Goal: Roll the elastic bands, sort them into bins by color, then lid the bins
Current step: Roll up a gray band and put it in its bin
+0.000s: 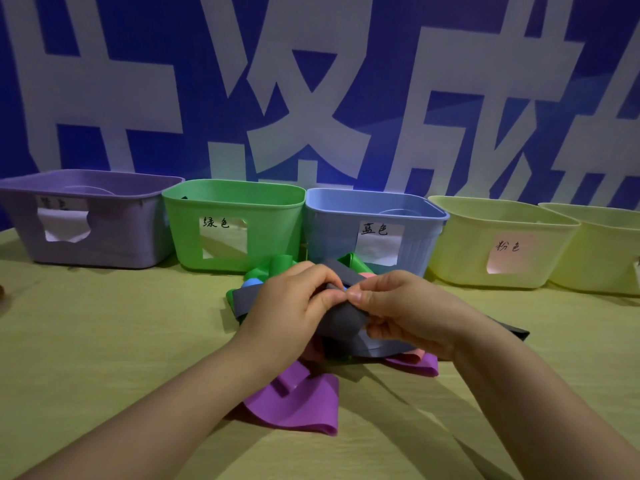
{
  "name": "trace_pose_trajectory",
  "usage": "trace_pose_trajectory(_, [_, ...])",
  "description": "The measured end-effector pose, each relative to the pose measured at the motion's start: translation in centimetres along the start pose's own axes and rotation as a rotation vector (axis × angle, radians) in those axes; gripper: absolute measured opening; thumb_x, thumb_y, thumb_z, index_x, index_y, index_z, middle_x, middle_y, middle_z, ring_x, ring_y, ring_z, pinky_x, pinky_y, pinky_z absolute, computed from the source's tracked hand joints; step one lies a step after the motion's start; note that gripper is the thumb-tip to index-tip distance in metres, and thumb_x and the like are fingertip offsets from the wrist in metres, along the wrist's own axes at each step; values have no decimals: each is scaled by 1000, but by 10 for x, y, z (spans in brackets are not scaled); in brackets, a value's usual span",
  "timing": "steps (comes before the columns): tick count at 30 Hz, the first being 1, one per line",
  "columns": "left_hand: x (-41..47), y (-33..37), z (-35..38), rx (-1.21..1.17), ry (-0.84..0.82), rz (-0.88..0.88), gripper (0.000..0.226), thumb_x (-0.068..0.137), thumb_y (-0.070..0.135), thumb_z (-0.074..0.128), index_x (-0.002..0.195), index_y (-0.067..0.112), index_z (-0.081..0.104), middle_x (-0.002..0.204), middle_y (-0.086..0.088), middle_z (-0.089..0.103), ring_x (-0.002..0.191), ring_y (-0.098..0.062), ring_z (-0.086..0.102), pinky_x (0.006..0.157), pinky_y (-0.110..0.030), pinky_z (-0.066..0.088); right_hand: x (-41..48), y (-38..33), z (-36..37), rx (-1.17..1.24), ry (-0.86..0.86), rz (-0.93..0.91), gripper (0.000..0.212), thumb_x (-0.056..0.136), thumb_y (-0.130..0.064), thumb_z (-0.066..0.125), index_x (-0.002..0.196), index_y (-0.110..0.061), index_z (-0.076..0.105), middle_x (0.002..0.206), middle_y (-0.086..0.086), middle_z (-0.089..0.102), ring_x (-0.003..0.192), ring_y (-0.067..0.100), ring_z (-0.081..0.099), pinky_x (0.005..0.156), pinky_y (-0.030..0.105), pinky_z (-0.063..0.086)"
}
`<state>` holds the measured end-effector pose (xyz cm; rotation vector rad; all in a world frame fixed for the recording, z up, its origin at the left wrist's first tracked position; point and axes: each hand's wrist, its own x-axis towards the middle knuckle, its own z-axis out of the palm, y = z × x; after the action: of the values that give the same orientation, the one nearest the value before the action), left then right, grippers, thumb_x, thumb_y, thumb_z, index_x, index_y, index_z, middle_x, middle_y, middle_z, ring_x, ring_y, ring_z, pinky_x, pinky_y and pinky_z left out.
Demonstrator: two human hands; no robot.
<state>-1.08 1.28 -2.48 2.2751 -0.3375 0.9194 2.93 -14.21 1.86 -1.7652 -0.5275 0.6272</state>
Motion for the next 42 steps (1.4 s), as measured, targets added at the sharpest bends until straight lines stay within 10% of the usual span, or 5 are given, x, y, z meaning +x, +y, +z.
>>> trace_pose_trajectory(17, [-3,5,3,-213,-9,-214,13,80,30,69,81,37,59,73,26,63,71,9,56,62,-11,42,3,1,-1,-91,31,-14,13,87,-12,60,76,-13,66,50,-5,56,45,0,51,57,18,38])
trace_pose_trajectory(22, [-8,12,7,32,83,-79,54,56,38,84,101,25,58,97,17,53,84,7,44,79,1,31,2,1,0,23,60,-29,18,90,-13,56,74,-12,63,57,0,56,60,9,50,65,21,42])
trace_pose_trajectory(33, [-6,11,4,366,203,105,50,63,42,55,102,11,59,91,-1,63,88,-14,47,79,-24,37,10,6,14,167,109,-34,12,93,-12,53,83,-14,60,47,-8,53,40,0,46,52,15,41])
trace_pose_trajectory(42, [-8,14,4,200,168,92,42,63,42,56,99,22,48,91,3,63,84,-7,50,72,-12,33,4,2,3,312,-48,-13,15,89,-9,54,76,-9,61,59,2,54,49,5,51,51,15,45])
